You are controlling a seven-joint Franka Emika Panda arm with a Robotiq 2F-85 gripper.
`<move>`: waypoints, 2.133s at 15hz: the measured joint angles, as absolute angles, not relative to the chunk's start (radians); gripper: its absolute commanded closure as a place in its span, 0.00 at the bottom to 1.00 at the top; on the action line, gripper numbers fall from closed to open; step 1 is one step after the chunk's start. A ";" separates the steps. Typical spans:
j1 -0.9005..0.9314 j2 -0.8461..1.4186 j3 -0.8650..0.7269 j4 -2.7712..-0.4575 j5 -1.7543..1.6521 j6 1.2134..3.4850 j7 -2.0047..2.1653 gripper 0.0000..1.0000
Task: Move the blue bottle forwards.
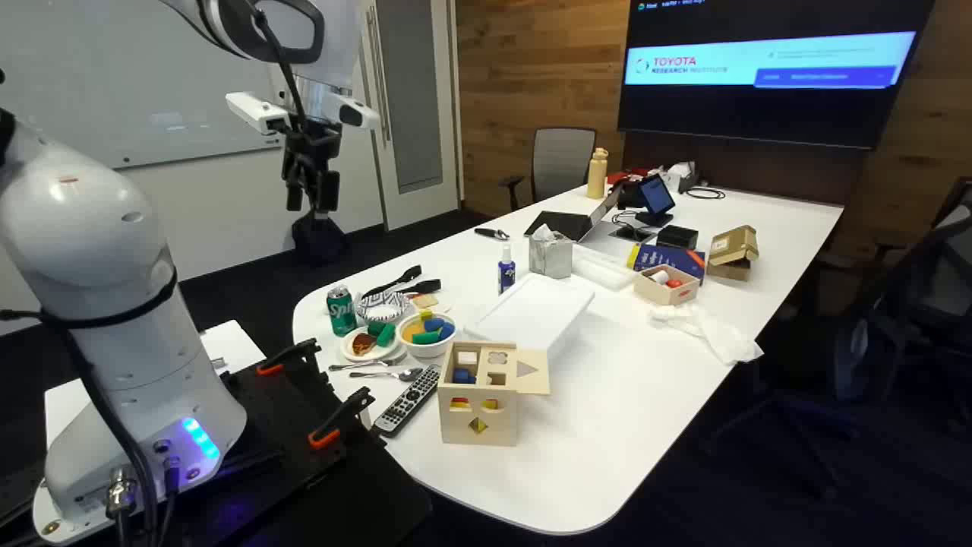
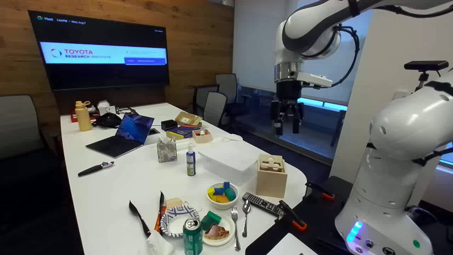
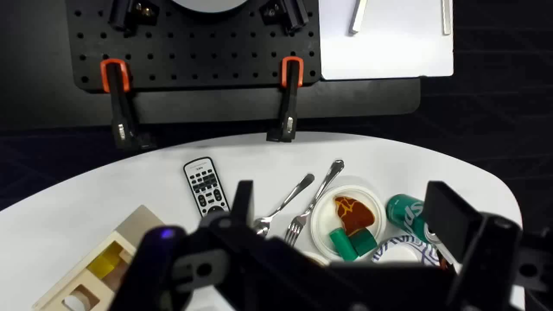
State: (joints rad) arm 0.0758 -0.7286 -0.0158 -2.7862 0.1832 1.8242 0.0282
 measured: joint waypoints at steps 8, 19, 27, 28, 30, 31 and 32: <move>0.075 -0.686 -0.003 -2.758 0.170 1.937 0.024 0.00; 0.035 -0.035 0.156 -2.383 -0.224 2.746 0.191 0.00; 0.078 0.482 0.069 -1.913 -0.361 2.800 0.277 0.00; 0.105 0.539 0.045 -1.857 -0.347 2.800 0.277 0.00; 0.155 0.635 0.005 -1.765 -0.314 2.800 0.277 0.00; 0.174 0.674 -0.009 -1.727 -0.295 2.800 0.277 0.00; 0.189 0.709 -0.022 -1.692 -0.278 2.800 0.277 0.00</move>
